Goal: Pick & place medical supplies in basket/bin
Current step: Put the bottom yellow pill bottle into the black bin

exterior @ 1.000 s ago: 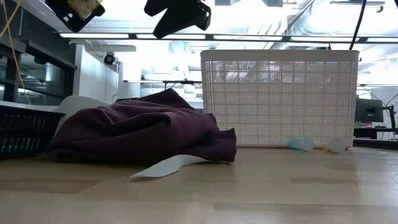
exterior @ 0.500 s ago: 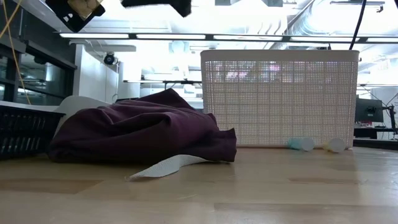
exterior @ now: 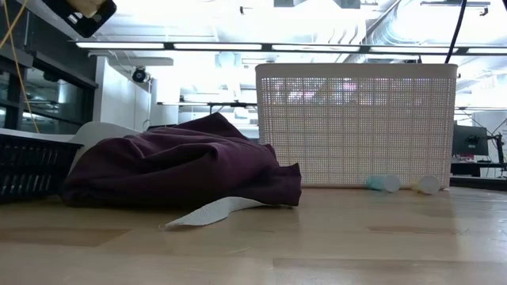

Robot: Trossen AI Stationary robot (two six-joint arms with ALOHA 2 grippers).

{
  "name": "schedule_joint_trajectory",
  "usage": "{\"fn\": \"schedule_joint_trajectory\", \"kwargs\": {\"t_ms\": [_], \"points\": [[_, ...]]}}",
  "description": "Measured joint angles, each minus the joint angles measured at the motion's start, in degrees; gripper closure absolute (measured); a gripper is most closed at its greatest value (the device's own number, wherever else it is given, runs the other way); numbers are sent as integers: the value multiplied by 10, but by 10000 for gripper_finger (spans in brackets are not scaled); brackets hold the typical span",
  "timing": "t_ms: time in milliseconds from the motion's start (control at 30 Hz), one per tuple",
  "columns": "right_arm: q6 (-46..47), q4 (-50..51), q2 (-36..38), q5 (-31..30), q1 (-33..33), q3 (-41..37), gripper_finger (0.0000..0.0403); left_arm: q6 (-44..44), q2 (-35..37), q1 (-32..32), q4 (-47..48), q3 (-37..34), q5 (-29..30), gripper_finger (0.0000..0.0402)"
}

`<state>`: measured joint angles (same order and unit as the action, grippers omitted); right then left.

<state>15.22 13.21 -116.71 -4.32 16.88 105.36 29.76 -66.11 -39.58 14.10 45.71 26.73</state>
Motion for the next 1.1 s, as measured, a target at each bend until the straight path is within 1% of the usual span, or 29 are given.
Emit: {"fn": "schedule_joint_trajectory", "kwargs": {"t_ms": [133,367,533,767,900,1100], "points": [[0,-2,0,0,0,0,197,1,8,-23,16,0,10,306],[0,-2,0,0,0,0,197,30,27,-56,58,0,66,306],[0,-2,0,0,0,0,197,36,27,-67,61,-1,67,306],[0,-2,0,0,0,0,197,76,30,-81,85,-1,75,306],[0,-2,0,0,0,0,197,126,39,-120,124,-1,125,306],[0,-2,0,0,0,0,197,273,43,-198,228,-1,234,306]]}}
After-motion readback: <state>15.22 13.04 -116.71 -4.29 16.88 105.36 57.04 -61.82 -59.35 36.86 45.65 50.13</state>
